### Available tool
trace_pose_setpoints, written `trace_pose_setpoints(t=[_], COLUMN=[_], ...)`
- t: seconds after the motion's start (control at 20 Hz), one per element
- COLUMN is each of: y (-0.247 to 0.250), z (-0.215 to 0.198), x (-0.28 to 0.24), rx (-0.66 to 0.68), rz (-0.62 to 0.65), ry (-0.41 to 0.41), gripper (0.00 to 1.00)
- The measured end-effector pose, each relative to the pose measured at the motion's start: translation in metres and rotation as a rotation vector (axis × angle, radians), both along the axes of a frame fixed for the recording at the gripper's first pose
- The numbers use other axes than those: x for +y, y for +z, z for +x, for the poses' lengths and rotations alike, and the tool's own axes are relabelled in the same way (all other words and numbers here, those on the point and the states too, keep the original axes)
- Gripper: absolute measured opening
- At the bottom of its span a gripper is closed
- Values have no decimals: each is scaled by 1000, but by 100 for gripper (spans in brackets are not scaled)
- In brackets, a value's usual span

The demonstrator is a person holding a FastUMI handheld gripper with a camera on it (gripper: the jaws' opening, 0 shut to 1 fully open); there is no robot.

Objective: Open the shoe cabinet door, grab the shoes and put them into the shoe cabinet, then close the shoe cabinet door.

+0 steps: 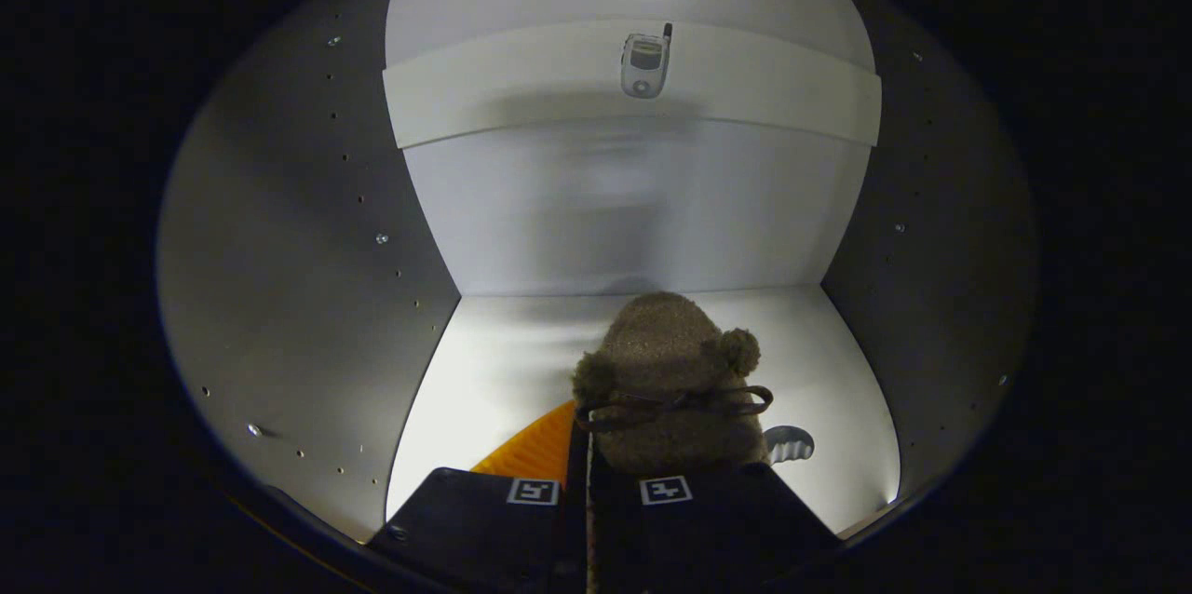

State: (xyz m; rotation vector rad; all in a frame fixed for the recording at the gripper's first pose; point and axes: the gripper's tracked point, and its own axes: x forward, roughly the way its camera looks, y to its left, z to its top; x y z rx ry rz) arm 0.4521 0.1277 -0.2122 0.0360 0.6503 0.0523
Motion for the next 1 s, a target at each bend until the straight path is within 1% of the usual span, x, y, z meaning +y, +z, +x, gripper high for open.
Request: trace_pose_setpoints(t=[0.15, 0.45, 0.5, 0.55, 0.65, 0.7, 0.85, 1.0], y=[7, 26, 31, 37, 54, 63, 97, 137], z=[-7, -35, -41, -47, -63, -70, -99, -141], x=[3, 5, 3, 2, -2, -4, -10, -12], rx=[5, 17, 9, -1, -47, -77, -186, -319], rz=[24, 73, 74, 76, 89, 97, 83, 47], ry=[0, 21, 22, 24, 16, 12, 9, 13], gripper=[41, 89, 92, 92, 96, 99, 98, 98])
